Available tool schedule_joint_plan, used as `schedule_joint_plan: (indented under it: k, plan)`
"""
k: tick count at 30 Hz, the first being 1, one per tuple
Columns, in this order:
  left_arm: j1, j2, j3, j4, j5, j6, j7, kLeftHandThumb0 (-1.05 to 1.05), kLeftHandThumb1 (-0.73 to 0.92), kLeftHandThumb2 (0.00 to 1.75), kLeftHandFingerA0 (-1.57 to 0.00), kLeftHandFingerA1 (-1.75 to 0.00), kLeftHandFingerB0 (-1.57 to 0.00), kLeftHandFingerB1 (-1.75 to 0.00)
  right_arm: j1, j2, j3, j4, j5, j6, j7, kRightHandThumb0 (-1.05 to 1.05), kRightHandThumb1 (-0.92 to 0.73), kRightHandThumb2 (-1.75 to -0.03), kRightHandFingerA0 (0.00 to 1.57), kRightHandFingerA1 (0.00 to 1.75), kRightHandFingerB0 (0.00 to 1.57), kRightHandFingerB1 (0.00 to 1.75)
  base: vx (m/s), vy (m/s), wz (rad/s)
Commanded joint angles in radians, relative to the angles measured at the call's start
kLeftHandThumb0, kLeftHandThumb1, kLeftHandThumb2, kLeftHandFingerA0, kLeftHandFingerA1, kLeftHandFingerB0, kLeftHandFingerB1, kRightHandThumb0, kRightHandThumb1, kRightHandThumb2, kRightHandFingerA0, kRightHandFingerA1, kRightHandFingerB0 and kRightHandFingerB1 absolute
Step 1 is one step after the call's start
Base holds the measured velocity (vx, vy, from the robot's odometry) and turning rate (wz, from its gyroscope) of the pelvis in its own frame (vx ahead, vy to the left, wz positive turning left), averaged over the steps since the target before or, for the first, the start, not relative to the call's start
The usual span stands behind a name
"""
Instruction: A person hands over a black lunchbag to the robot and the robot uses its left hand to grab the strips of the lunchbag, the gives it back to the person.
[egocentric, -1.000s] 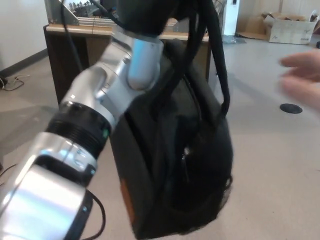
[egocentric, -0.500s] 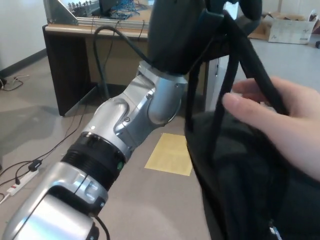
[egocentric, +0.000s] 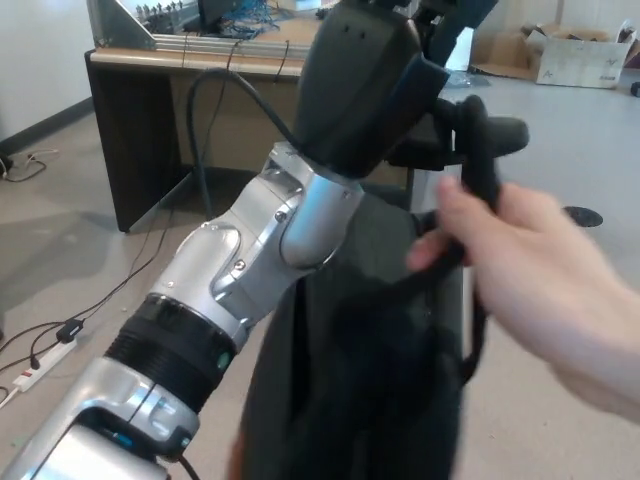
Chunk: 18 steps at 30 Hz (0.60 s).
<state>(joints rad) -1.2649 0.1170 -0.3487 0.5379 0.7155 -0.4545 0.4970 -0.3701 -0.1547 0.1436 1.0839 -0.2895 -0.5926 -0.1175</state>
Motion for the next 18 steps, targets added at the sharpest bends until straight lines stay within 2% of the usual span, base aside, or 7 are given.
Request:
schedule_joint_plan:
  k: [1, 3, 4, 7, 8, 16, 18]
  plan:
    - [0.061, 0.052, 0.010, -0.100, -0.009, 0.162, -0.225, -0.94, 0.69, 0.60, 0.00, 0.00, 0.00, 0.00, -0.011, -0.019, 0.000, 0.002, -0.006, 0.014, -0.011, -0.49, -0.54, -0.92, 0.66, 0.64, 0.58, 0.60, 0.00, 0.000, 0.00]
    - [0.076, 0.058, 0.013, -0.120, -0.008, 0.169, -0.234, -0.96, 0.53, 0.89, 0.00, 0.00, 0.00, 0.00, -0.010, -0.018, -0.001, 0.001, -0.002, 0.012, -0.005, -0.47, -0.53, -0.92, 0.67, 0.66, 0.59, 0.61, 0.00, 0.000, 0.00]
    - [0.084, 0.062, 0.016, -0.131, -0.008, 0.173, -0.240, -0.98, 0.71, 0.61, 0.00, 0.00, 0.00, 0.00, -0.010, -0.017, -0.003, 0.000, 0.001, 0.013, -0.001, -0.48, -0.53, -0.91, 0.67, 0.65, 0.59, 0.60, 0.00, 0.000, 0.00]
    - [0.110, 0.087, 0.026, -0.167, -0.022, 0.169, -0.270, -0.95, 0.53, 0.88, 0.00, 0.00, 0.00, 0.00, -0.012, -0.017, -0.006, 0.003, 0.006, 0.013, 0.006, -0.46, -0.51, -0.91, 0.68, 0.66, 0.60, 0.61, 0.00, 0.000, 0.00]
    - [0.115, 0.091, 0.030, -0.176, -0.028, 0.168, -0.278, -0.95, 0.67, 0.60, 0.00, 0.00, 0.00, 0.00, -0.014, -0.018, -0.006, 0.005, 0.006, 0.012, 0.005, -0.47, -0.62, -0.58, 0.73, 0.50, 0.71, 0.48, 0.00, 0.000, 0.00]
    - [0.213, 0.197, 0.118, -0.276, -0.121, 0.123, -0.363, -0.94, 0.65, 0.59, 0.00, 0.00, 0.00, 0.00, -0.016, -0.014, -0.014, 0.011, 0.015, 0.012, 0.007, -0.45, -0.61, -0.58, 0.75, 0.50, 0.72, 0.49, 0.00, 0.000, 0.00]
    - [0.258, 0.238, 0.153, -0.322, -0.139, 0.116, -0.379, -0.91, 0.49, 0.85, 0.00, 0.00, 0.00, 0.00, -0.014, -0.012, -0.016, 0.008, 0.018, 0.021, 0.007, -0.45, -0.61, -0.58, 0.74, 0.49, 0.72, 0.48, 0.00, 0.000, 0.00]
